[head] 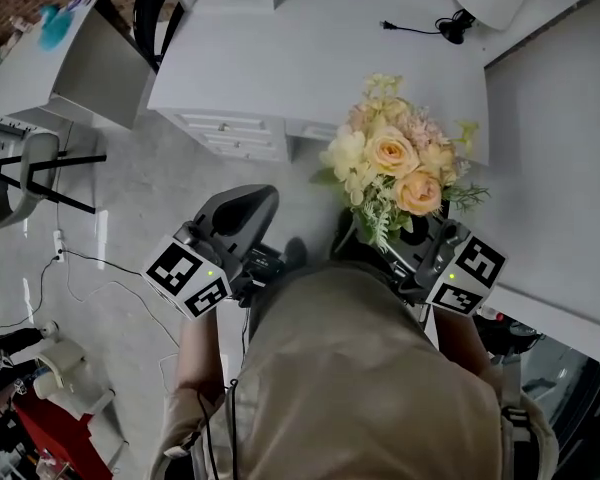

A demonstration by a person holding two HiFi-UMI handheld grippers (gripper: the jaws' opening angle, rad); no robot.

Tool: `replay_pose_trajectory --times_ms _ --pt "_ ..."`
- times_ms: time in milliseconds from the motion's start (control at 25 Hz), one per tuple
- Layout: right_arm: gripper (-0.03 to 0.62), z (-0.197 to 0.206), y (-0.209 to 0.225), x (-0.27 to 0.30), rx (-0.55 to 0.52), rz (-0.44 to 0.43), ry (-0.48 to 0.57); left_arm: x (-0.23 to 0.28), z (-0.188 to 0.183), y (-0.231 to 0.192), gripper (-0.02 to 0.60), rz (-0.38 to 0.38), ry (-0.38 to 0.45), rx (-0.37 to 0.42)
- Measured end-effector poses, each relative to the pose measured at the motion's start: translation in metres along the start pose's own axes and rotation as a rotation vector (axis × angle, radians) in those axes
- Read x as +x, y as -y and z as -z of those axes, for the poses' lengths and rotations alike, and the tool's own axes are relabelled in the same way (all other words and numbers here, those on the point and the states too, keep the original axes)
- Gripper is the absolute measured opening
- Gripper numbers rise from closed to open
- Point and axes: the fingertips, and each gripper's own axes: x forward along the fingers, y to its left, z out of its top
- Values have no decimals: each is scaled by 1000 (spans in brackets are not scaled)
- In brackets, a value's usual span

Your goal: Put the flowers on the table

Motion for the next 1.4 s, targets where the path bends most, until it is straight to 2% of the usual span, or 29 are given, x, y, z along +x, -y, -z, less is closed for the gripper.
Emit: replay_pose_trajectory --times_ms 360,680,1080,1400 --pt "66 -6 40 -2 -83 16 -52 30 -7 -7 9 -37 -37 11" --pt "66 -20 87 -14 -116 29 -55 71 -20 -9 9 -65 -68 51" --pt "66 -45 150 -48 -185 51 -85 130 -38 5 9 -103 -71 75" --pt "66 -55 187 -76 -282 65 -125 166 -50 16 9 -151 -75 117"
